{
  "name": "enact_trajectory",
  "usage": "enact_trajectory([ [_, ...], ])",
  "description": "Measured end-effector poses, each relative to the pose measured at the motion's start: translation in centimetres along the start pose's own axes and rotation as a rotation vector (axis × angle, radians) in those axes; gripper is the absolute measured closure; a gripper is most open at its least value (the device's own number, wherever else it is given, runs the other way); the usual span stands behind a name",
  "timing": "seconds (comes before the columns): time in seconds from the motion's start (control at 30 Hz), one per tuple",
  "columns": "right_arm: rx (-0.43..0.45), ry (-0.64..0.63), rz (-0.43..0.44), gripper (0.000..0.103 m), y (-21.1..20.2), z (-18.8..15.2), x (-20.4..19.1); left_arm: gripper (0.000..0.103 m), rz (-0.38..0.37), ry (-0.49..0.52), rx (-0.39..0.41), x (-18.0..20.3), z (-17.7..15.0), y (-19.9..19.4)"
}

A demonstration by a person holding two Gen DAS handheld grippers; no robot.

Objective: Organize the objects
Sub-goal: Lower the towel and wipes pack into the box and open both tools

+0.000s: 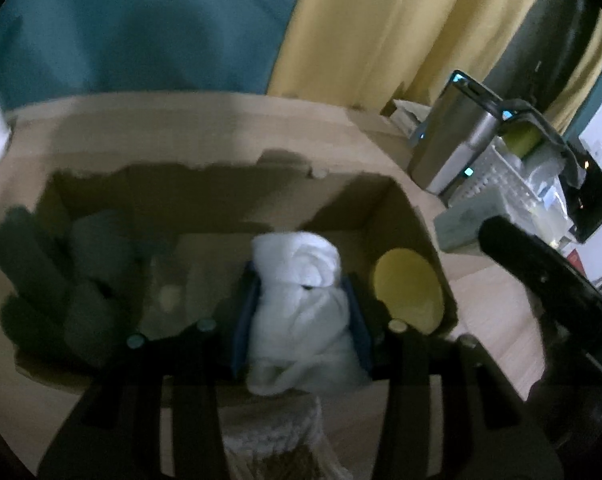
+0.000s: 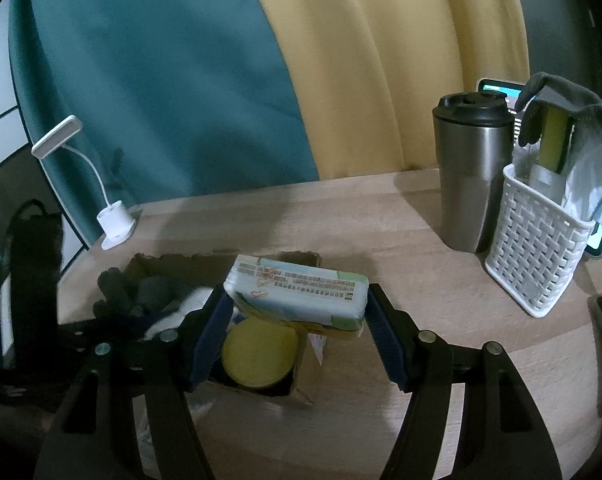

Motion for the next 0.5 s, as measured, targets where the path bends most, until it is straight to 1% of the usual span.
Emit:
enact_trajectory([
  [0.07,-0.006,-0.004,-0.002,0.033,0.1,0.0,-0.1,0.056,-0.002,-0.004,-0.002,0.1,-0.1,0.0],
  [0.13,-0.010,-0.005,-0.005,0.033,0.2,-0.1,-0.1,0.043,-0.011,-0.010,-0.005,0.2,-0.2,-0.2],
  [0.2,-0.010,-0.006,-0.007,0.033,0.2,0.0,-0.3,0.043,-0.030,-0.008,0.000,0.6,-0.3,-0.6],
  [0.33,-0.006,-0.009,-0.009,0.033,0.2,0.0,-0.7,0.043,-0.026,0.027,0.029,1.3,-0.6,-1.9],
  [0.5,-0.014,-0.015,-0.011,0.033,0.6,0.0,-1.1,0.043,-0.001,0.044,0.083,0.2,-0.4,-3.9],
])
Point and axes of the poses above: each gripper's, at about its wrist camera, not at the fingertips, and y roughly the way its jaws point, x to its right, z to its top, the point moved 1 cm from there along y, roughly the way its jaws point, and after that the axes turned 1 degree about -z, right-handed, at the moved point
